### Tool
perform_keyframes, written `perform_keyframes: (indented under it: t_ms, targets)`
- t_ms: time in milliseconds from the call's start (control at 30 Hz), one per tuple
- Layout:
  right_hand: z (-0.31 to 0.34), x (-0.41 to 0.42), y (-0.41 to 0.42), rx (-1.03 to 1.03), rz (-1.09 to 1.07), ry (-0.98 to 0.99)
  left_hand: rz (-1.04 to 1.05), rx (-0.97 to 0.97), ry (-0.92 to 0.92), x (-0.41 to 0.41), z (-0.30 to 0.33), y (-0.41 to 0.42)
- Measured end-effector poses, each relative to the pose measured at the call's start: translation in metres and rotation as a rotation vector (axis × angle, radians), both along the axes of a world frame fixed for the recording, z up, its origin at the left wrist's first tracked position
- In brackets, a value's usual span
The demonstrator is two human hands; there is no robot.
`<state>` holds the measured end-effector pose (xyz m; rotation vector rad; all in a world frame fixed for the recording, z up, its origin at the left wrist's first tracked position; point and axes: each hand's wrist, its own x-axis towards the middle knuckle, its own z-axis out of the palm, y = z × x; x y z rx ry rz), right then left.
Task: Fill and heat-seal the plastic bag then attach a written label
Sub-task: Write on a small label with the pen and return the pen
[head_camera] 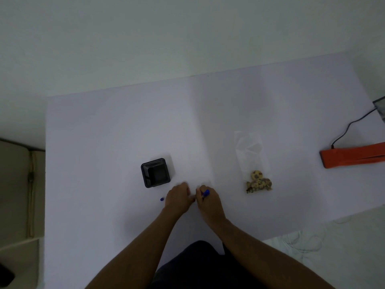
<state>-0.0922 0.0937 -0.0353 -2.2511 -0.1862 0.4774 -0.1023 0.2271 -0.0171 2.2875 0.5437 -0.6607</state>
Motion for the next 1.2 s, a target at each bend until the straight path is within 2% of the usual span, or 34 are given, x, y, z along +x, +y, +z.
perform_keyframes:
  t_ms: [133,367,467,667,767,867,1000,1067,1200]
  targets:
    - [0.002,-0.004,-0.004,0.075,0.023,-0.004,-0.014,0.003,0.003,0.001,0.002,0.0]
    - [0.002,-0.005,-0.002,0.063,-0.003,0.032,-0.035,-0.005,0.016,-0.004,0.01,0.0]
    - [0.001,-0.003,-0.003,0.066,-0.022,0.025,0.004,-0.015,-0.07,-0.017,0.02,0.002]
    - [-0.001,-0.003,-0.003,0.098,-0.045,-0.009,0.093,0.143,-0.304,-0.059,0.027,0.028]
    - [0.002,-0.006,0.001,0.109,-0.046,0.0,0.177,0.183,-0.281,-0.071,0.023,0.042]
    - [0.002,-0.009,0.005,0.142,-0.03,0.009,0.212,0.127,-0.206,-0.072,0.017,0.051]
    - [0.014,-0.009,0.016,0.176,0.02,0.021,0.146,0.112,-0.177,-0.072,0.01,0.057]
    - [0.035,-0.008,0.026,0.23,0.02,0.063,0.252,0.029,-0.218,-0.071,0.016,0.057]
    - [0.095,-0.002,0.048,0.374,-0.1,0.235,0.59,-0.274,-0.336,-0.064,0.064,0.056]
